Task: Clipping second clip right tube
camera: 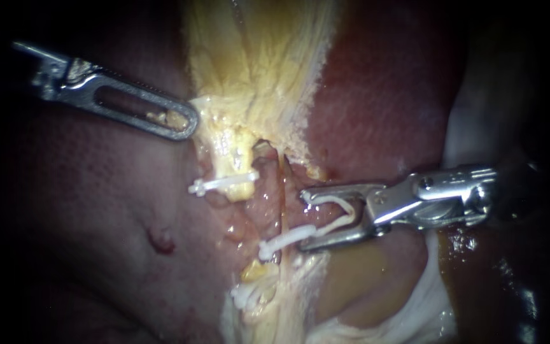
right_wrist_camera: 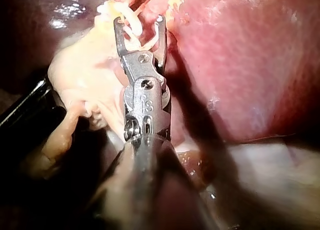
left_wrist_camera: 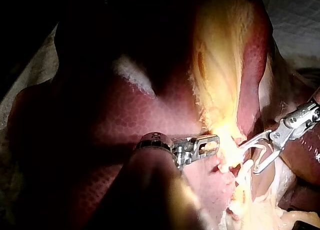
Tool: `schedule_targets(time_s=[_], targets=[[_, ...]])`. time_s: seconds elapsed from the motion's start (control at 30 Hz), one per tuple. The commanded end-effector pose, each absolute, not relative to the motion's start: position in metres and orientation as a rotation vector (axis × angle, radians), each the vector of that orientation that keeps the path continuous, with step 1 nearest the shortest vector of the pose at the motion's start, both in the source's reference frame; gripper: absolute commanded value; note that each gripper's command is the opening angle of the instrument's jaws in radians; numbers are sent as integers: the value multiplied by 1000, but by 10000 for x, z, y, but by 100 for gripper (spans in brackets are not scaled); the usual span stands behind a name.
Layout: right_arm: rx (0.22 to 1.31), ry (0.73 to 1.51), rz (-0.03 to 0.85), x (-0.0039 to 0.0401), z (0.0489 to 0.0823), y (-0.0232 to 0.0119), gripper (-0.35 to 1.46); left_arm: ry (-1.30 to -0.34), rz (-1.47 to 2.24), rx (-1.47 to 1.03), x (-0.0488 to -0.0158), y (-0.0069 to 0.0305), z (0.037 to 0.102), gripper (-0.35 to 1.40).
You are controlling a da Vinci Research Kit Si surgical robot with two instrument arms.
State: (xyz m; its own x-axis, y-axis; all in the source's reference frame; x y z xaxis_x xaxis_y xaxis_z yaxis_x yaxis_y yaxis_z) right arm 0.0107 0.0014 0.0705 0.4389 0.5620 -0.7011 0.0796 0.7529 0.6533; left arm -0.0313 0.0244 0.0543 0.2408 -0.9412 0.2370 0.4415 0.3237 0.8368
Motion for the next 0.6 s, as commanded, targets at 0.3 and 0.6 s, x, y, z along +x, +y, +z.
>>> schedule_targets(time_s=[0.3,0.6], targets=[[752,1138,386,133,714,11,50,-849,-1066,720,-313,244,544,-35],[868,1197,422,152,720,9,50,-849,-1068,718,-316,244,544,-35]])
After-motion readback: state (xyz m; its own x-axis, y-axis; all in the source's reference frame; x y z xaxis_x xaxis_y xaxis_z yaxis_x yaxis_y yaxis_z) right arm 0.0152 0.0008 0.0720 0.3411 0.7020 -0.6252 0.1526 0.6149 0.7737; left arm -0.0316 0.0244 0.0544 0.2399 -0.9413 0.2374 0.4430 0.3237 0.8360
